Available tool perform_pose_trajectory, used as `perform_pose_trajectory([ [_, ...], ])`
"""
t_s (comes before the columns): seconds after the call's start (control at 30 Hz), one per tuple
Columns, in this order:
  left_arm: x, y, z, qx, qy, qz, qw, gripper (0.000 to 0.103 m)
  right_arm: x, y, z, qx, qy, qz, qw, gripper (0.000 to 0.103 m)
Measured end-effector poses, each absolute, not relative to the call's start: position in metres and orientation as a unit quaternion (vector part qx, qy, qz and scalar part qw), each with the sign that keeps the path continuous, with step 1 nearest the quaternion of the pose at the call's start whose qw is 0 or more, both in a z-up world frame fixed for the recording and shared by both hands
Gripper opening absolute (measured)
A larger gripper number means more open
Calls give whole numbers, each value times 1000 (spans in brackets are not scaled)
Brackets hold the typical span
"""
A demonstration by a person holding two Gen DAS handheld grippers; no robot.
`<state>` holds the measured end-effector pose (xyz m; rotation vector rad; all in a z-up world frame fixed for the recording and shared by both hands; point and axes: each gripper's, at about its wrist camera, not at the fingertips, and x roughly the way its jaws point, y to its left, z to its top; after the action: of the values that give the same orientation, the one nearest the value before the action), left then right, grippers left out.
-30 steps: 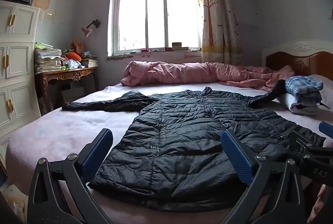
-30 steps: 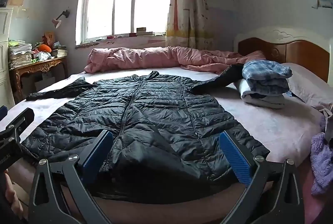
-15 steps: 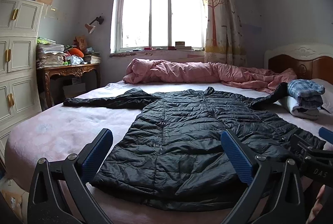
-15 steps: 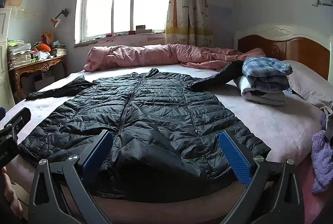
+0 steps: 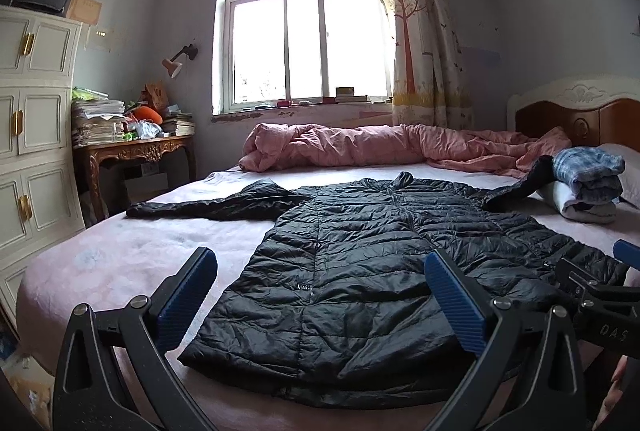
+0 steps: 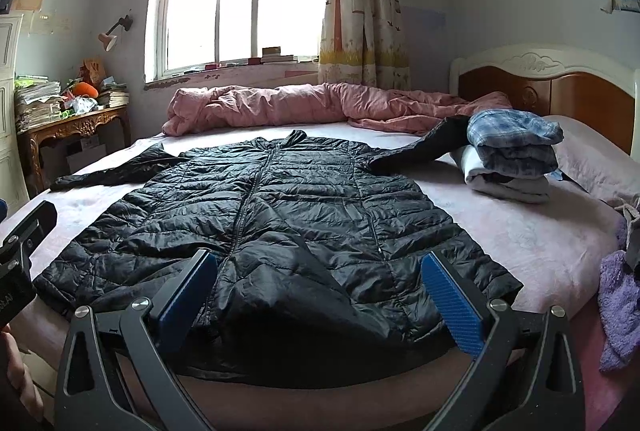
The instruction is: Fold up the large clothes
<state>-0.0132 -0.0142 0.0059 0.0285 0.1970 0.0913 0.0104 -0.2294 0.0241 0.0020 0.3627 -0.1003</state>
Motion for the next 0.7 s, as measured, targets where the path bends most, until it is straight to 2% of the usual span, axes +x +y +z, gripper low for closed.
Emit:
perform_pose_trajectory([
  [0.43, -17, -38, 4, 72, 92, 50, 992, 103, 13, -235, 21, 29, 197, -25, 980, 103],
  [0.57, -10, -52, 0, 119, 96, 73, 986, 103, 9, -234, 22, 10, 177, -53, 983, 103],
  [0.7, -9, -49, 1, 105, 96, 58, 988, 103, 6, -233, 24, 5, 165, -68, 984, 103],
])
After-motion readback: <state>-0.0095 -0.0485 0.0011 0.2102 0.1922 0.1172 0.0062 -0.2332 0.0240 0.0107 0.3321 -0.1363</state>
